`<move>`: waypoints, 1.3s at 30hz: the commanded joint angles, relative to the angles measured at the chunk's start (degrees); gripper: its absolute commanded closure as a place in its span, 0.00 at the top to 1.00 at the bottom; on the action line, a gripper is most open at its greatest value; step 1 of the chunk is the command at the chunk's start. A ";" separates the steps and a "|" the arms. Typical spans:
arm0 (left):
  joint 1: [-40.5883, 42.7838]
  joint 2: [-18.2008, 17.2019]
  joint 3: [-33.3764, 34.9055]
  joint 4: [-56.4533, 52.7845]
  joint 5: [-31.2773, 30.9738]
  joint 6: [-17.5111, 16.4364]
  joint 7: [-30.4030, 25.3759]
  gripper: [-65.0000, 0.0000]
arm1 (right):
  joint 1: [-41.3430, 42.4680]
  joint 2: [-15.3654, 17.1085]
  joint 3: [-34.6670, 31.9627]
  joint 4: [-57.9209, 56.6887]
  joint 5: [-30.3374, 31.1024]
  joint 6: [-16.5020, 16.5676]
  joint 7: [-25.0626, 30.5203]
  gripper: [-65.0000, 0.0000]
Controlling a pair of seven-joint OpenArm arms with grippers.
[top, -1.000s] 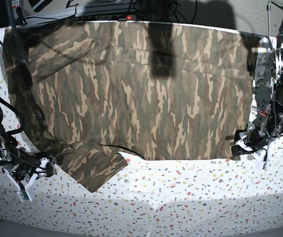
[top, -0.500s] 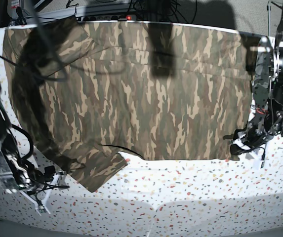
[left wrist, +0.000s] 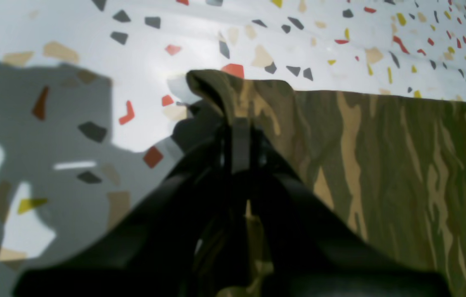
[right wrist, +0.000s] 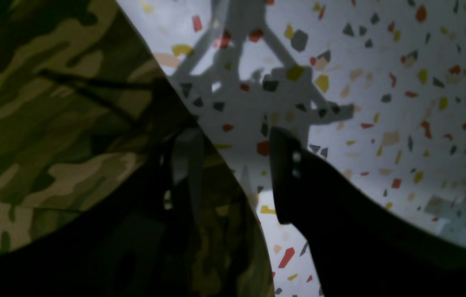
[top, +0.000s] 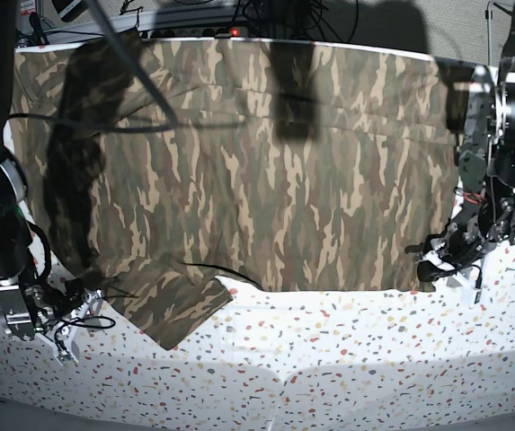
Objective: Fold the T-shirt properly
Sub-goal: 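Release the shoulders and move both grippers to the hem corners, then grasp the hem corners with both grippers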
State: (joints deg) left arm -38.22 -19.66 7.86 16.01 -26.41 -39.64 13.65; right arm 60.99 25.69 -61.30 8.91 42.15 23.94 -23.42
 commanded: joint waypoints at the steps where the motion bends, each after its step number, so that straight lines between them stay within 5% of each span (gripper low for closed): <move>1: -0.66 0.11 0.11 0.04 1.75 -0.36 2.58 0.00 | 2.56 0.22 0.09 -0.11 0.26 0.44 0.66 0.41; 25: -0.63 0.11 0.11 0.04 1.92 -0.36 2.58 0.00 | -3.26 -1.42 0.11 -2.93 -3.19 1.16 -1.62 0.41; 32: -0.66 0.11 0.11 0.04 1.92 -0.36 2.56 0.00 | -3.21 -1.40 0.11 -2.93 -3.28 1.16 -3.17 0.15; 36: -0.63 0.11 0.11 0.04 1.92 -0.36 2.58 0.00 | -1.95 -1.36 0.20 -2.93 -6.27 1.11 -2.21 0.15; 39: -0.63 0.11 0.11 0.04 1.92 -0.36 2.58 0.00 | -0.04 -1.22 0.22 -2.93 -6.16 1.14 -1.36 0.26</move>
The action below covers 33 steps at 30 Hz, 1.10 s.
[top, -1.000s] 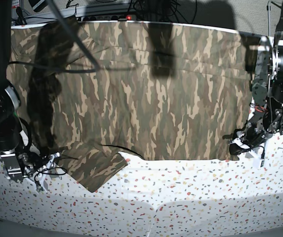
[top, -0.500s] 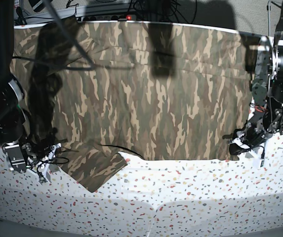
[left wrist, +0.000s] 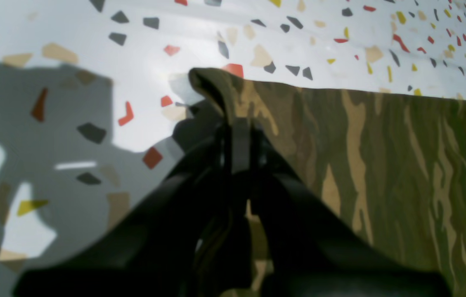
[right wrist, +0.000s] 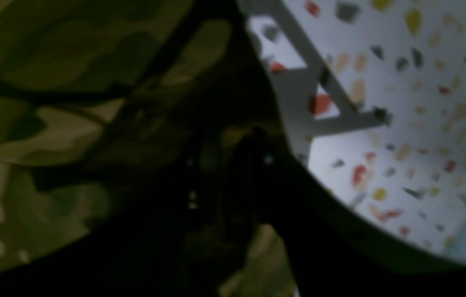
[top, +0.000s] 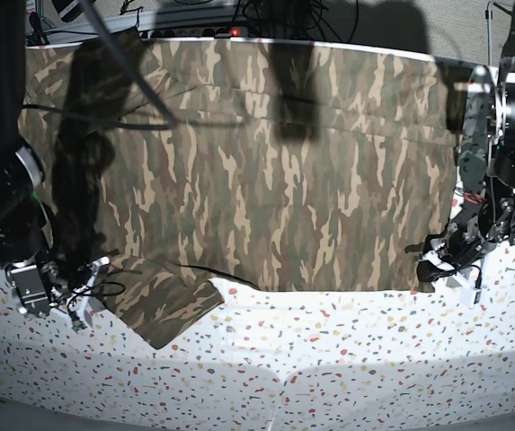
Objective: Fold the T-shirt properly
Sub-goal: 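Grasp the hem corners with both grippers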
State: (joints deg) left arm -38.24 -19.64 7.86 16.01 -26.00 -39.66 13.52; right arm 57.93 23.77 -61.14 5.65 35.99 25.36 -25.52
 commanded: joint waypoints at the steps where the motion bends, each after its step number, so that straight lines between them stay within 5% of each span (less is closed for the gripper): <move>1: -0.63 0.09 0.11 0.04 1.51 -0.34 2.69 0.00 | 3.67 0.68 0.04 0.33 0.02 -0.28 0.79 0.30; 7: -0.61 0.07 0.11 0.04 1.53 -0.34 2.71 0.00 | 4.72 0.85 0.04 0.33 -0.09 -0.31 4.00 0.49; 17: -0.48 0.04 0.11 0.04 1.95 -0.34 2.69 0.00 | 0.57 1.66 0.04 0.33 -4.79 -4.57 10.05 0.50; 26: -0.48 0.09 0.11 0.04 1.92 -0.34 1.42 0.00 | -2.19 1.55 0.04 0.33 -3.78 -4.26 9.68 0.50; 33: -0.46 0.09 0.11 0.04 1.95 -0.34 1.42 0.00 | -4.79 1.53 0.04 0.33 1.84 3.15 4.94 0.50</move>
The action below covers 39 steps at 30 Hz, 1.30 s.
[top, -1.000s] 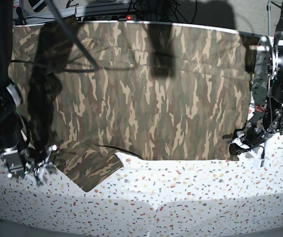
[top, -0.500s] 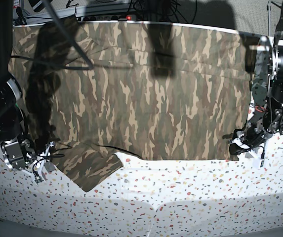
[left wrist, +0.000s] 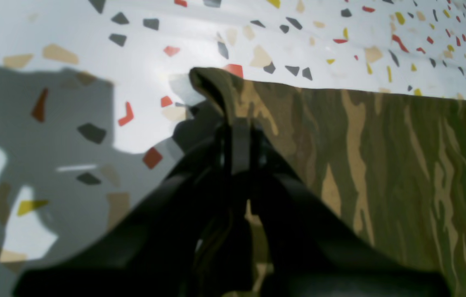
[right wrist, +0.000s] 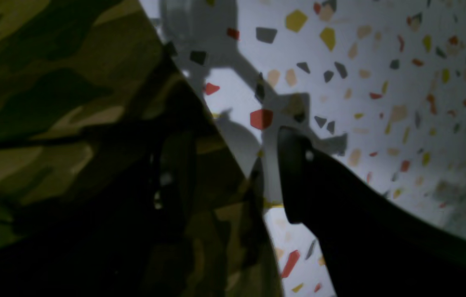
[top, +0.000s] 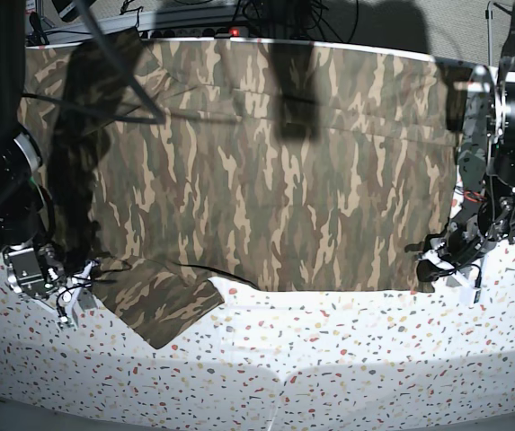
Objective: Fold the T-shirt properly
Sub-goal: 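Grasp the hem corners with both grippers, then lift the hem with both grippers and fold it toward the collar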
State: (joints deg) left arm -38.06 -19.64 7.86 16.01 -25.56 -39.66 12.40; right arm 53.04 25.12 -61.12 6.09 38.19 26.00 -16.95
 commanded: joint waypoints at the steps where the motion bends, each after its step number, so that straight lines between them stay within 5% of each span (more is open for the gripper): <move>1: -0.63 0.09 0.11 0.04 1.51 -0.34 2.54 0.00 | 0.24 0.26 0.04 -0.11 1.36 3.02 -4.76 0.50; 5: -0.63 0.09 0.11 0.04 1.51 -0.34 2.54 0.00 | 1.22 0.48 0.04 -0.11 7.52 7.93 -11.37 0.48; 12: -0.44 0.09 0.11 0.04 1.51 -0.34 2.54 0.00 | 1.40 1.29 1.81 -0.11 12.98 8.26 -12.41 0.48; 18: -0.02 0.07 0.11 0.04 1.51 -0.34 2.54 0.00 | 1.36 3.19 12.66 -0.11 12.61 8.26 -12.22 0.25; 24: -0.04 0.09 0.11 0.04 1.49 -0.34 2.51 0.00 | 1.36 3.63 21.66 -0.11 1.31 8.26 -10.19 0.00; 30: -0.04 0.09 0.11 0.04 1.44 -0.34 -1.42 0.00 | 1.64 4.35 25.38 -0.11 -5.31 8.26 -1.46 0.00; 34: -0.22 0.09 0.11 0.11 -0.07 -0.34 -7.34 0.00 | 3.10 4.72 25.88 -0.09 -6.29 8.26 -0.79 0.00; 39: -2.05 0.09 0.07 0.33 -3.39 -0.34 -7.48 0.00 | 5.99 5.22 25.88 0.11 -11.26 8.41 -0.81 0.00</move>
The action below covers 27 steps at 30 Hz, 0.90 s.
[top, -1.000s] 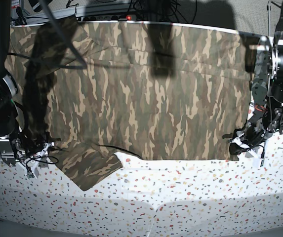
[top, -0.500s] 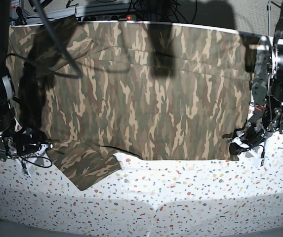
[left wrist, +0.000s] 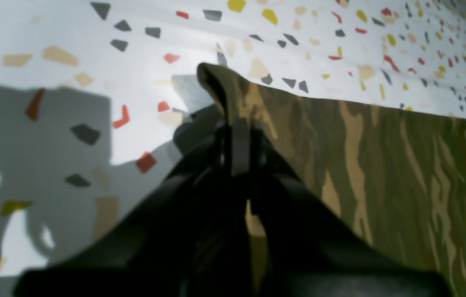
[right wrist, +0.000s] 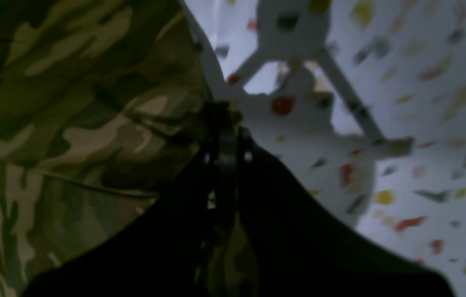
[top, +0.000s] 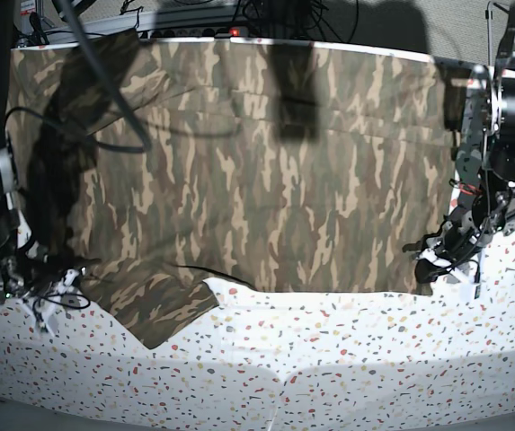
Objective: Fold the T-shirt properly
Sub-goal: 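Lift the hem with both grippers and fold it toward the collar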
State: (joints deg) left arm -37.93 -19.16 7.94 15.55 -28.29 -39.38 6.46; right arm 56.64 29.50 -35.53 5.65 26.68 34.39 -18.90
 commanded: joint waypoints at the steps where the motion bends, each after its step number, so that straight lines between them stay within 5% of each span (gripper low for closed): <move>1: -2.71 -0.39 -0.02 1.14 -0.26 -0.62 -0.39 0.00 | 2.89 0.87 0.28 0.55 0.31 0.79 1.14 0.00; 5: -3.69 -0.39 -0.02 4.55 -0.31 -0.62 3.98 0.00 | 3.67 0.85 0.28 0.85 0.96 5.55 1.11 0.00; 14: -1.81 -1.62 -0.02 18.23 -2.49 1.90 13.57 0.00 | 3.67 1.92 0.33 1.16 4.46 5.61 1.07 0.00; 27: 11.15 -4.70 -0.15 39.12 -4.33 10.69 15.89 0.00 | 3.63 7.63 0.33 4.04 9.64 5.61 0.90 0.00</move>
State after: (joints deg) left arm -24.99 -23.00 8.21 53.80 -32.05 -28.51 24.05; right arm 57.89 36.12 -35.38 8.99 35.83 39.94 -19.31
